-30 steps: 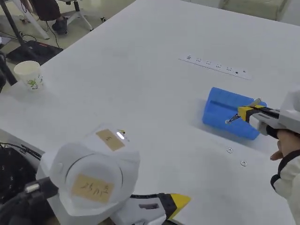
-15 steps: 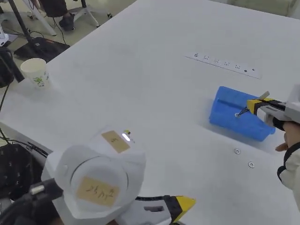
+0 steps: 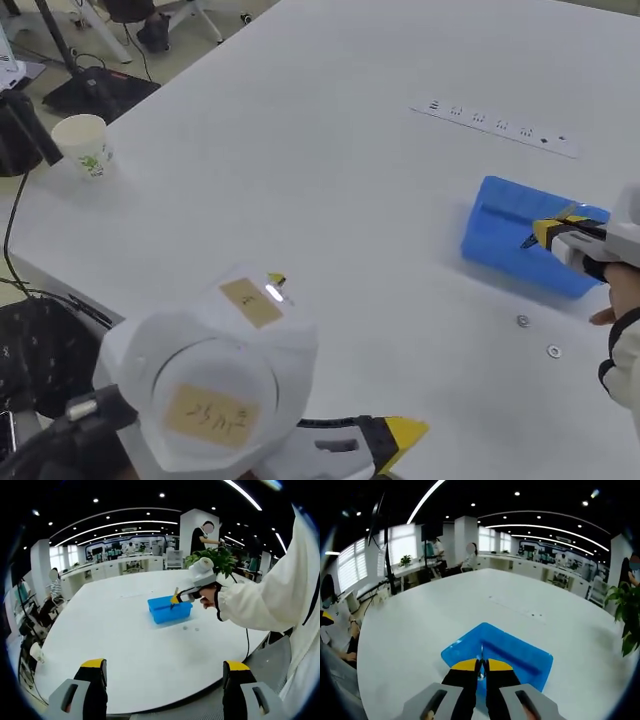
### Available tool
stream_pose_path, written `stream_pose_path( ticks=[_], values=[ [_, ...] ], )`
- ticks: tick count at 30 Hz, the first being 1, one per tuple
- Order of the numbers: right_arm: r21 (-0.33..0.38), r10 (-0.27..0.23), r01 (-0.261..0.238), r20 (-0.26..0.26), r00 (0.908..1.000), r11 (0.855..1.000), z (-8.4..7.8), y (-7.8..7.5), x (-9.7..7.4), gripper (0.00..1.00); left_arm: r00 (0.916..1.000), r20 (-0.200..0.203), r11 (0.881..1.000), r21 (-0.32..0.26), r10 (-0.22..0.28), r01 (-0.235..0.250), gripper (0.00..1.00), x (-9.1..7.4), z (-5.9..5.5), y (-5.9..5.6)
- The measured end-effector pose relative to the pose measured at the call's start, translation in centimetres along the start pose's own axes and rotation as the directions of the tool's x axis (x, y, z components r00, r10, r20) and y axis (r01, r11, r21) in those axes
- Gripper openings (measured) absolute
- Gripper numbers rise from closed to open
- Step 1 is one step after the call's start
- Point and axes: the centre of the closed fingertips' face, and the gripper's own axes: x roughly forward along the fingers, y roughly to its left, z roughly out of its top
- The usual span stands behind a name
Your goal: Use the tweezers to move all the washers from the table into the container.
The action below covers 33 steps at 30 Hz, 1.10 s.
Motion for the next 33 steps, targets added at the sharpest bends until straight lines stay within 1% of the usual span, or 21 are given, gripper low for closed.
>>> stream_pose_path(
  ticks=[7,13,15,21,25,29,33],
  values=[
    [0.007,0.002,-0.002,-0.007,1.0000,1.000,-0.5,-0.1,0.4,0.01,1.0000,-0.007,1.000,-0.004,-0.002,0.002,0.99,0.4,-0.1,0.2],
    [0.000,-0.002,0.002,-0.013,0.9999,1.000,-1.0,-0.2,0.9,0.02,0.9998,-0.017,1.000,0.002,-0.013,0.013,0.99,0.8,-0.2,0.0],
    [0.008,-0.002,0.002,-0.004,1.0000,1.000,-1.0,-0.2,0.9,0.02,0.9997,-0.018,1.000,0.002,-0.014,0.015,0.99,0.9,-0.1,0.0],
    [0.010,-0.006,0.006,-0.002,1.0000,1.000,-1.0,-0.4,0.9,0.02,0.9995,-0.024,1.000,0.000,-0.019,0.019,0.99,1.1,-0.2,0.0],
    [0.021,-0.004,0.004,-0.002,1.0000,1.000,-1.1,-0.4,0.8,0.02,0.9995,-0.020,1.000,0.002,-0.024,0.024,0.99,1.1,-0.1,-0.1],
    [0.010,-0.004,0.004,-0.005,1.0000,1.000,-1.0,-0.5,0.8,0.03,0.9995,-0.019,1.000,0.009,-0.024,0.024,0.99,1.1,0.1,-0.1],
    [0.013,-0.002,0.002,-0.010,1.0000,1.000,-1.1,-0.4,0.7,0.03,0.9998,-0.012,1.000,0.014,-0.016,0.017,0.99,0.8,0.3,0.0]
  ],
)
